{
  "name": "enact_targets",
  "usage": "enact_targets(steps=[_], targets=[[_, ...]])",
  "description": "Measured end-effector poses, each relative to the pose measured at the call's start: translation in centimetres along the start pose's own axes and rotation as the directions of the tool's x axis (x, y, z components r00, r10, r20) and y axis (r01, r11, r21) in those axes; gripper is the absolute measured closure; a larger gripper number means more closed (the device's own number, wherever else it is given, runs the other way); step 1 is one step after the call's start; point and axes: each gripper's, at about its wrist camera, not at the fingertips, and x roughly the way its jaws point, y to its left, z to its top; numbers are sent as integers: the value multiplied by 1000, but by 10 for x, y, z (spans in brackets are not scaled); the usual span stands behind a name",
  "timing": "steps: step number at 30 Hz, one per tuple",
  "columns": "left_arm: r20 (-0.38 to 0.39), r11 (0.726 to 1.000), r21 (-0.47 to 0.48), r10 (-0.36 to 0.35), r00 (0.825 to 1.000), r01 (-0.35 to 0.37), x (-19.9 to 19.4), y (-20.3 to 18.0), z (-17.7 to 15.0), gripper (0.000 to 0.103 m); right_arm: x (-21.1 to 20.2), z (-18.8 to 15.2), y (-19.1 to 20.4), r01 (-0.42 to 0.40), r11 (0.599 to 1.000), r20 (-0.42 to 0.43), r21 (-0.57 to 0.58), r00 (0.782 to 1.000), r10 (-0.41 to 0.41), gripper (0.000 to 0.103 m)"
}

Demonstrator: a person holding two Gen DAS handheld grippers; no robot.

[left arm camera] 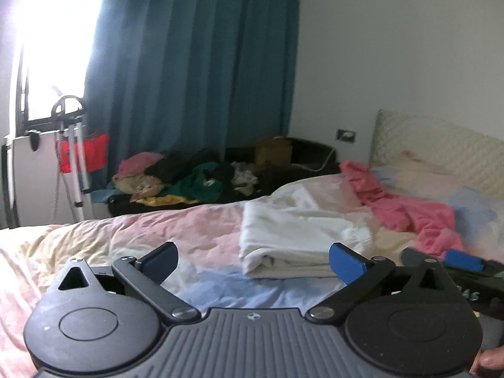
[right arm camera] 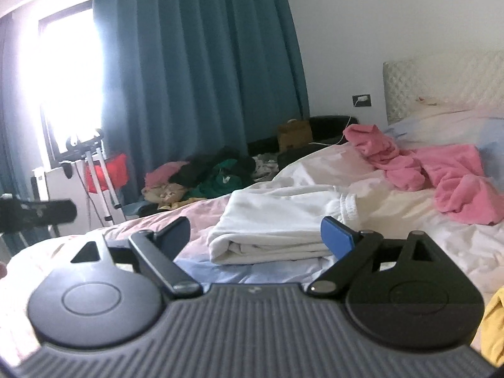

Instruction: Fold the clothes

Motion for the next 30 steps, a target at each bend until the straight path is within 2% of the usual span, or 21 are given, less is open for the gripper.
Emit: enact_targets(steps=[8, 14, 17, 30], targets=[[-27, 999, 37, 8, 1000, -7, 28, 2, -28, 0, 29, -38, 5, 7, 998, -15, -63, 1000, -8, 12], [-53, 998, 63, 8, 999, -5, 49, 2, -48, 0, 37, -43, 5, -30, 999, -29, -33, 999, 29, 12], [-70, 999, 43, 4, 998, -2, 56, 5, -49, 0, 35, -44, 1, -28, 1000, -33, -8, 999, 28, 12], [-42, 999, -15, 41, 998, -42, 51, 13, -45, 0, 40, -45, -2, -11, 1000, -62, 4, 998, 11, 12]])
